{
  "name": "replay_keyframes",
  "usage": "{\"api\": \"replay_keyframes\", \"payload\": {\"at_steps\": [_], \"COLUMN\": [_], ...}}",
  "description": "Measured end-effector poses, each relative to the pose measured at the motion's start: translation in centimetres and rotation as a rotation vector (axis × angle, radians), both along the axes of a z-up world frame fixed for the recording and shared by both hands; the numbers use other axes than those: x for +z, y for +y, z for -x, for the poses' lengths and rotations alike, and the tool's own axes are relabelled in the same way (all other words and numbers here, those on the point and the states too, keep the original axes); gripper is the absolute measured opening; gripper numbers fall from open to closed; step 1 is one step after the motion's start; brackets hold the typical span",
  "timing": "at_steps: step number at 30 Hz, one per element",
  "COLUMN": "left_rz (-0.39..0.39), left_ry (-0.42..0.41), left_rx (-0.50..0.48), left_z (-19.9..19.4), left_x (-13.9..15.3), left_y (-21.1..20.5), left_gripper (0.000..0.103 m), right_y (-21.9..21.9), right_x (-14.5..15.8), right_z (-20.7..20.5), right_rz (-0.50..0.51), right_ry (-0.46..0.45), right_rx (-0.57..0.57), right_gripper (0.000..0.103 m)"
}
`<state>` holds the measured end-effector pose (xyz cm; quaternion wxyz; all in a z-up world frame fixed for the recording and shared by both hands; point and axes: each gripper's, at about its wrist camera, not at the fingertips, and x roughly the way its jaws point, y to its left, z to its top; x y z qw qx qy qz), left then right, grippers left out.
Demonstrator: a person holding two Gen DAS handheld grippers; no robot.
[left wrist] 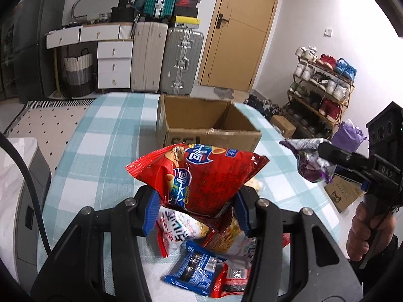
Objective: Organize snacks
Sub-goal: 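Grasp the white-purple printed snack bag with the right gripper while the left holds the red bag, then carry both bags over the cardboard box and open both grippers inside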
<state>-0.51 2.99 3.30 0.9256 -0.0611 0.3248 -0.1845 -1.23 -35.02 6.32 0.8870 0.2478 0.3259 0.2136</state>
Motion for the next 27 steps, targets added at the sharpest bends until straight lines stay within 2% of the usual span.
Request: {"api": "replay_keyframes", "payload": {"at_steps": [5,11,15,22,27], "left_rz": [0.022,-0.031,-0.051,-0.102,-0.122], "left_ry": [0.010,-0.018,-0.018,-0.023,0.003], "left_rx": [-0.013,-0.020,-0.018,-0.026,-0.039], "left_z": [-0.7,-2.9,-5.3,-9.9,-14.1], "left_x": [2.7,7.3,9.7,12.8,13.0], "left_y": [-0.5,-1.9,-3.0,-5.7,-7.9], "left_gripper": [0.047,0.047,0.047,0.047,0.047], "right_y": [0.3,0.9,1.2,0.3,0.9], "right_x": [4.5,10.4,13.5,15.3,13.8], "right_z": [-0.5,-2.2,-4.4,-10.1,-15.0], "right_rz": [-0.040,-0.012,0.006,0.022,0.113], "right_ry": [-0.061,-0.126,-0.135,-0.085,-0.040], "right_rx": [0.022,0.040,0.042,-0.008,-0.016], "right_gripper": [0.050,0.050,0.050,0.051,0.051]}}
